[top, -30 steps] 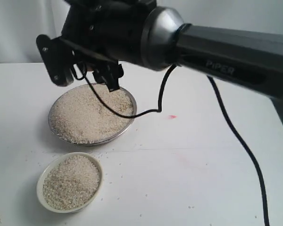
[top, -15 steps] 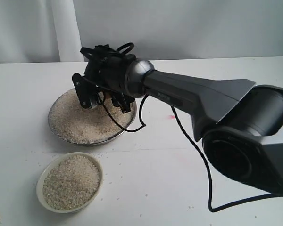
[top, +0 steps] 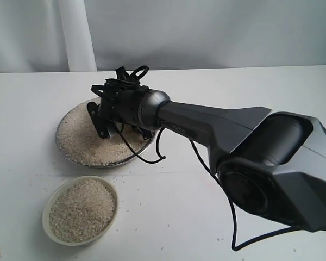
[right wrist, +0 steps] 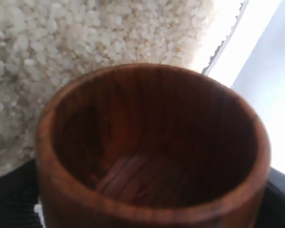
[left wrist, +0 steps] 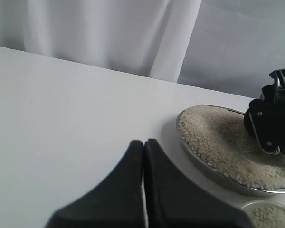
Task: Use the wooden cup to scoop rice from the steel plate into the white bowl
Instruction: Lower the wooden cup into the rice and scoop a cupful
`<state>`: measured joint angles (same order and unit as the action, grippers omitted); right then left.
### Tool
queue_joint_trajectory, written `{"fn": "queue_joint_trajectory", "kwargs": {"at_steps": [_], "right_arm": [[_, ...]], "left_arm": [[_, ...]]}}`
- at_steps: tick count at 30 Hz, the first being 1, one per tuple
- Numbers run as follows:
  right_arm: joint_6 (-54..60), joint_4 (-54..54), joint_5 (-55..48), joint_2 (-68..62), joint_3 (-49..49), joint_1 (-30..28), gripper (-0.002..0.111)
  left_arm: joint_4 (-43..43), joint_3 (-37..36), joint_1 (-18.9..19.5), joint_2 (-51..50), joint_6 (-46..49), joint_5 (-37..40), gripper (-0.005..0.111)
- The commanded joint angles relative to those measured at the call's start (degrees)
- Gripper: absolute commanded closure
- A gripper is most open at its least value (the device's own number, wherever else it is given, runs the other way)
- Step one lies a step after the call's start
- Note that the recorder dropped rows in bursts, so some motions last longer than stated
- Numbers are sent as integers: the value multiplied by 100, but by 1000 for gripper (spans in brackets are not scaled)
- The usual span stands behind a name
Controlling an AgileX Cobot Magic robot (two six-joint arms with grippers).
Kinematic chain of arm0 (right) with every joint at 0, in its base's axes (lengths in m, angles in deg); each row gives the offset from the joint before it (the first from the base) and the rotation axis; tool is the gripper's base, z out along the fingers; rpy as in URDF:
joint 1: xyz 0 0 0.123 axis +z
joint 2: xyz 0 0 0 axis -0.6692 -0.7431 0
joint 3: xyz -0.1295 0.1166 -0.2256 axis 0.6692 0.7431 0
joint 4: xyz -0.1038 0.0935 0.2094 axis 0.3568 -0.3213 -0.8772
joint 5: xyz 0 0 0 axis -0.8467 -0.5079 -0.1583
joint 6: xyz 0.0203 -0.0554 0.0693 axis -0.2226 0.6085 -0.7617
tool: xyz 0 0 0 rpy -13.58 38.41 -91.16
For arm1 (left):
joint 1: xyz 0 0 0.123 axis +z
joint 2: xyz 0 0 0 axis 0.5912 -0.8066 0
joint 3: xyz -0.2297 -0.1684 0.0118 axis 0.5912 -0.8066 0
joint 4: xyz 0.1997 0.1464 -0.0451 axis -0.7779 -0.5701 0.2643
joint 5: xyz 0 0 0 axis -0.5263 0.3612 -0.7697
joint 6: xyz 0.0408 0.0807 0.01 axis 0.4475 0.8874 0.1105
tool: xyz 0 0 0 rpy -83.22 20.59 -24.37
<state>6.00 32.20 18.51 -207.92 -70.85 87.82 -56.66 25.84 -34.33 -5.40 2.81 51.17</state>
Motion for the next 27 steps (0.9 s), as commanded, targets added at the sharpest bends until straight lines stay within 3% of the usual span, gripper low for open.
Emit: {"fn": "queue_joint_trajectory", "kwargs": {"at_steps": [1, 19, 27], "right_arm": [[-54, 287, 100, -106, -28, 52, 108], [-54, 488, 665, -438, -28, 408, 108], [-54, -11, 932, -438, -28, 493, 108]], "left_arm": [[22, -11, -30, -1, -7, -38, 107], [22, -11, -30, -1, -7, -38, 107], [22, -11, -30, -1, -7, -38, 107]]}}
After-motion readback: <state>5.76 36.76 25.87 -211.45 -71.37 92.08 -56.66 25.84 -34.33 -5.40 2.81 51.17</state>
